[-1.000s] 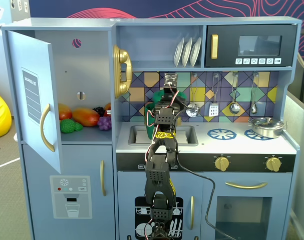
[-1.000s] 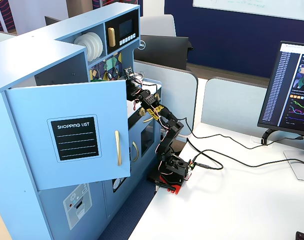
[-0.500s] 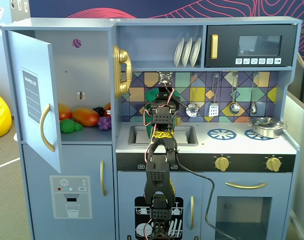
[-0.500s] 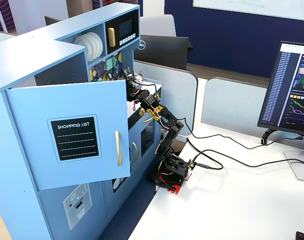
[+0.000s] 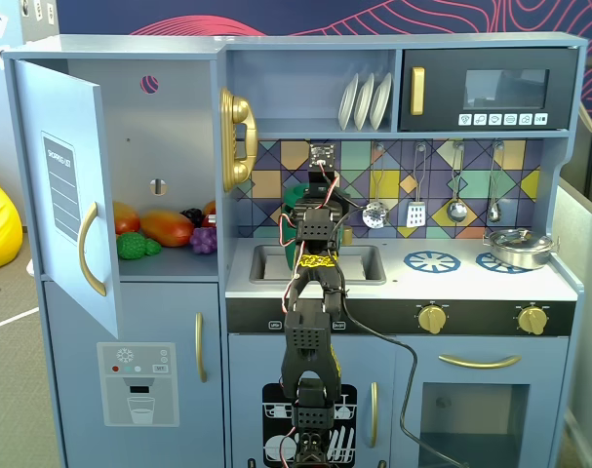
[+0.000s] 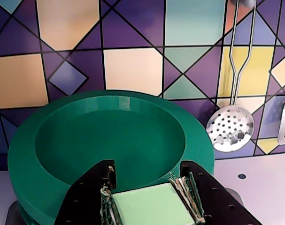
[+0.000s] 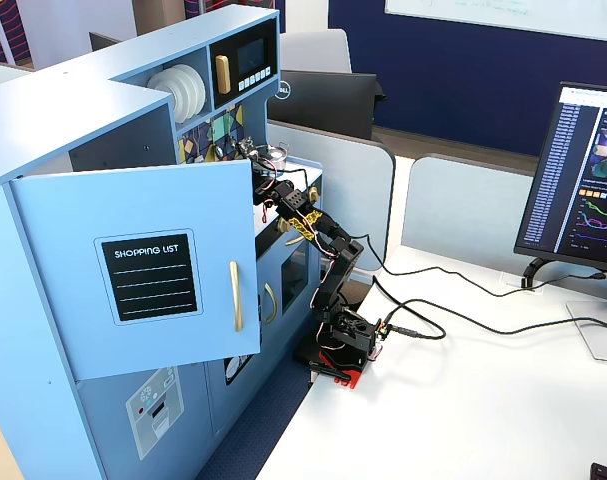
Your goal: Pick up the lid from the counter and put it on the green recipient
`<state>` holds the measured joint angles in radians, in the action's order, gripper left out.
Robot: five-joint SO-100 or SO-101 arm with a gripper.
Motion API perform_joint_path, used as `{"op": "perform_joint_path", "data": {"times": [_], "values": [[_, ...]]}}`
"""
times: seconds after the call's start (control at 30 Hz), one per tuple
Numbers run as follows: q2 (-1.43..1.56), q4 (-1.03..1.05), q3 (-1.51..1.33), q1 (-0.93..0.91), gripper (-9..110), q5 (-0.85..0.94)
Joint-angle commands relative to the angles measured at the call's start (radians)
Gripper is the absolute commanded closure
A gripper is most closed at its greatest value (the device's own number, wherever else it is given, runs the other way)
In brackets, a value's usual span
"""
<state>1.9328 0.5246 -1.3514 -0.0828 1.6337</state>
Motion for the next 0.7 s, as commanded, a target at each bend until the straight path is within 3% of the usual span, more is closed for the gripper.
{"op": "perform_joint_path", "data": {"times": [0.0, 0.67], "values": [[0.005, 0.015, 0.058, 0.014, 102, 0.006], [-0.035, 0.005, 0.020, 0.025, 102, 0.041]]}}
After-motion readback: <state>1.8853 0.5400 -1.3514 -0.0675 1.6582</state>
